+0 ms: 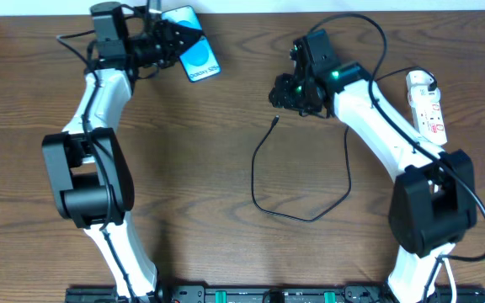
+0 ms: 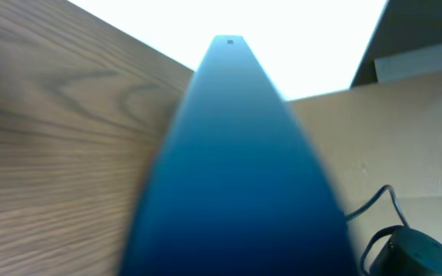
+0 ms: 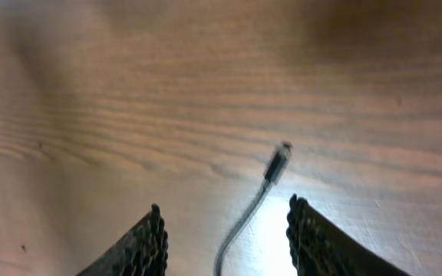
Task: Plug charger to phone and switch on socket
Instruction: 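Open the right gripper and pull it away from the phone, then lower the right gripper and grasp the black cable's USB-C end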
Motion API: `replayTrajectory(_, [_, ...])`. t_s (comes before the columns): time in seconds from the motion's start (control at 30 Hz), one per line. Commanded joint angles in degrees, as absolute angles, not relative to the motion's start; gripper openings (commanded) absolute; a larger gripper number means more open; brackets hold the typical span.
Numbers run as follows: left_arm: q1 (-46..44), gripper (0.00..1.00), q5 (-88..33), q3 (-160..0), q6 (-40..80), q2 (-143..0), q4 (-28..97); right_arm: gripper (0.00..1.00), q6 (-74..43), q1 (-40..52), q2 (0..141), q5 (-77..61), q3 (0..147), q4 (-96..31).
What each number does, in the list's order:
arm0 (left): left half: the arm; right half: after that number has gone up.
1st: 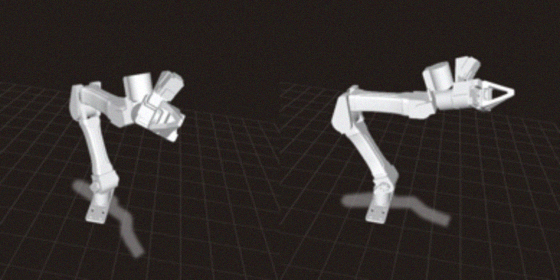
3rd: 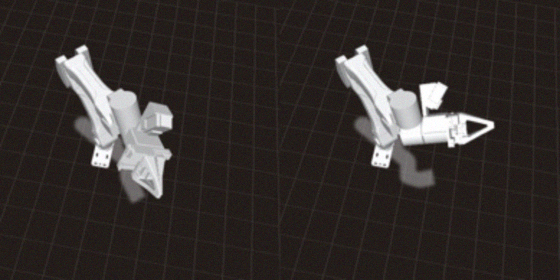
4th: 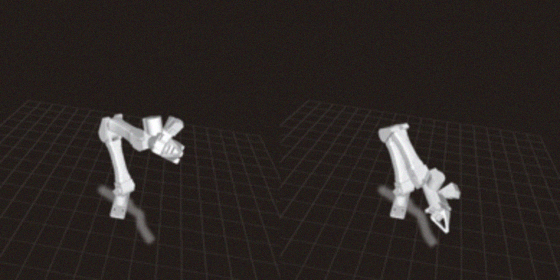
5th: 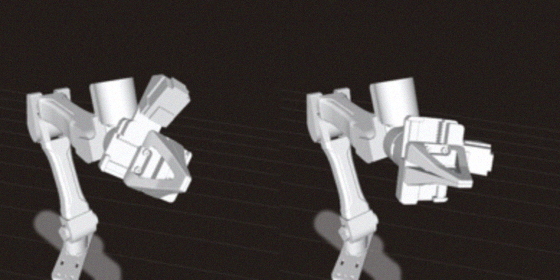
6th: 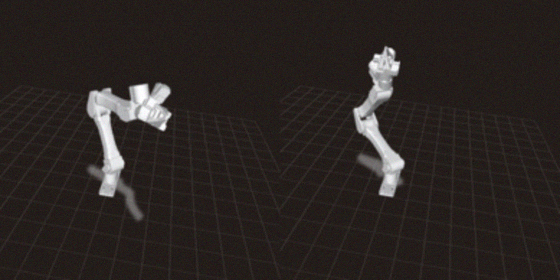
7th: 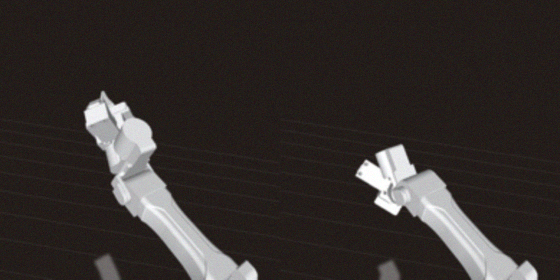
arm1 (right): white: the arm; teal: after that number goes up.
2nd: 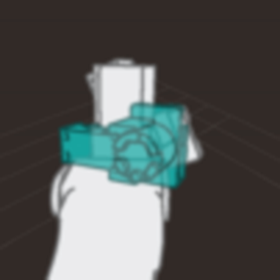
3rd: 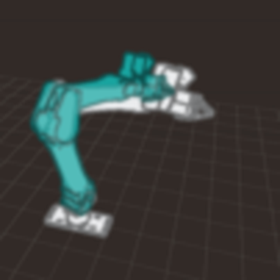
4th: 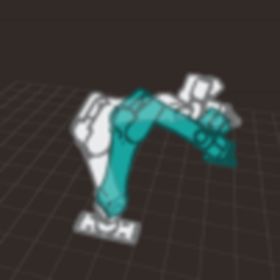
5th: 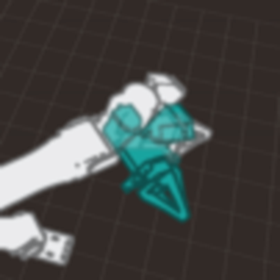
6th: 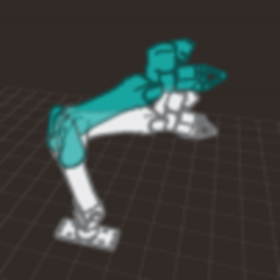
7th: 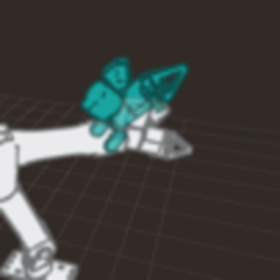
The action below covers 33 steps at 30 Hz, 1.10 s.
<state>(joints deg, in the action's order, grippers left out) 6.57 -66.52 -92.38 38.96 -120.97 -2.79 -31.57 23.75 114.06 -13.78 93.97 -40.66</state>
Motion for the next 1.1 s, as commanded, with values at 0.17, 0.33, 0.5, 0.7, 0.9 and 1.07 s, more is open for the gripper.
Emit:
replayTrajectory(0.17, [9.93,0.08,-66.81,-92.97,39.70,-120.11,-3.01,0.44,-25.36,24.34,126.65,-17.54,115.70,-55.37])
replayTrajectory(0.33, [10.35,0.07,-66.81,-92.97,39.72,-120.11,-2.98,0.43,-23.79,25.10,134.30,-14.33,124.66,-64.86])
replayTrajectory(0.5, [10.33,0.07,-66.78,-92.97,40.42,-120.11,-1.32,0.47,-29.36,25.65,137.78,-12.32,123.42,-64.88])
replayTrajectory(0.7, [10.33,0.07,-66.78,-92.97,40.56,-120.11,-0.84,0.35,-32.16,25.74,140.11,-12.32,123.22,-64.73])
replayTrajectory(0.9, [10.33,0.08,-66.78,-92.97,40.56,-120.11,-0.84,0.34,-33.23,26.00,140.16,-11.70,123.17,-66.22])
replayTrajectory(1.07, [10.33,0.08,-66.78,-92.97,40.56,-120.11,-0.40,0.34,-33.85,27.18,140.18,-10.39,122.50,-67.29])
